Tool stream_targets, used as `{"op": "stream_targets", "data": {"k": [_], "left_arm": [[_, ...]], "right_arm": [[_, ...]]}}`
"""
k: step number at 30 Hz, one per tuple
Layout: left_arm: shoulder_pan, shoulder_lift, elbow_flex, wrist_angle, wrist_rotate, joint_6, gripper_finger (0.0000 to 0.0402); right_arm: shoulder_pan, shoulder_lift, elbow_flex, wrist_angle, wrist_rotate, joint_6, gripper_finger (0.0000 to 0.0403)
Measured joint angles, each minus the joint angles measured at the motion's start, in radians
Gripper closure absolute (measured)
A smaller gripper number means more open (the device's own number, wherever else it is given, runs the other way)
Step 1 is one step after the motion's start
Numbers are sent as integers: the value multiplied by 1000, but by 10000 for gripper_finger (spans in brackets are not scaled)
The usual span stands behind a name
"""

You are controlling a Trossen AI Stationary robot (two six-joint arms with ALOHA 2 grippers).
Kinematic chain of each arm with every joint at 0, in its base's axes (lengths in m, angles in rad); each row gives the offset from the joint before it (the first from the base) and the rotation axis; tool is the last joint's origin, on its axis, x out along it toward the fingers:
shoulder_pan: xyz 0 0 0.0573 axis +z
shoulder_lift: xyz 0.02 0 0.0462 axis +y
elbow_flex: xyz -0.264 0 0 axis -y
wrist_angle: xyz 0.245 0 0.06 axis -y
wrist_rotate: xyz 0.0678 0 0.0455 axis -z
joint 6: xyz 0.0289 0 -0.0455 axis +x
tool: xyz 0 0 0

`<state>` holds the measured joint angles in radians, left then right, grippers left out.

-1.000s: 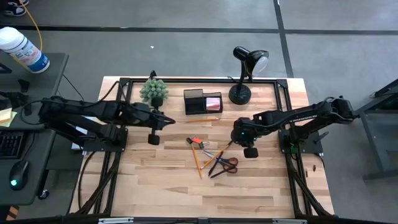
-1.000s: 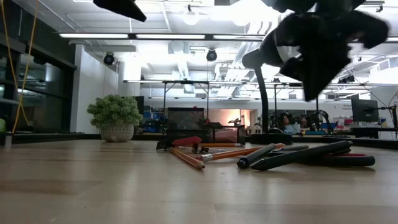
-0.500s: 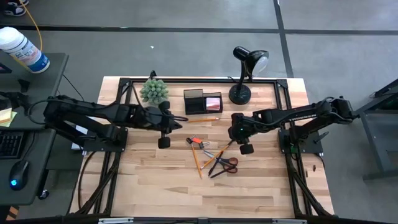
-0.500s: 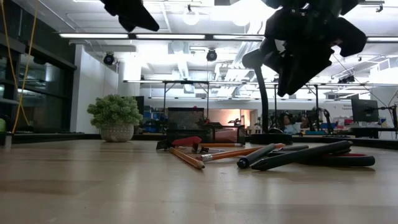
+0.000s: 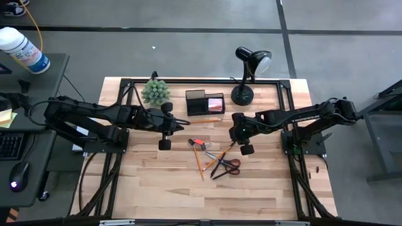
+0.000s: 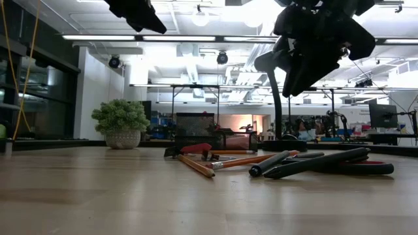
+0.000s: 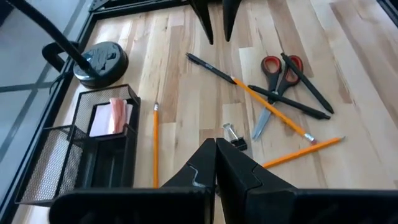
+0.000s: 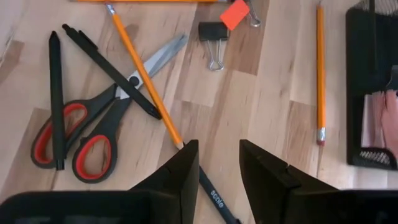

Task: Pick and place office supplies into organizer
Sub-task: Put the bottom right yellow pencil into the black desk organizer

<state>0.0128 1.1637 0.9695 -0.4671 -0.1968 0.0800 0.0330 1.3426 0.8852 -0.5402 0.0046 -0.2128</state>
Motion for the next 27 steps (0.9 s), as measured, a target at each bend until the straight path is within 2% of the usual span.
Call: {"op": "stream_targets", "data": {"k": [9,12,15,19,27], "left_arm": [[0,0,0,-49,-21,37,401],[0,0,0,-77,-20,54,401],[0,0,0,-90,-24,81,401],[0,0,0,-91,-24,99,401],[0,0,0,-90,-24,99,401]], "right_arm": [[7,1,0,23,-24,-19,295],[7,24,0,46,-73,-45,295],[13,76,0,44,-112,-69,295],[32,149,1,46,-113,-121,295],[42,270,11,90,-123,-110,294]]}}
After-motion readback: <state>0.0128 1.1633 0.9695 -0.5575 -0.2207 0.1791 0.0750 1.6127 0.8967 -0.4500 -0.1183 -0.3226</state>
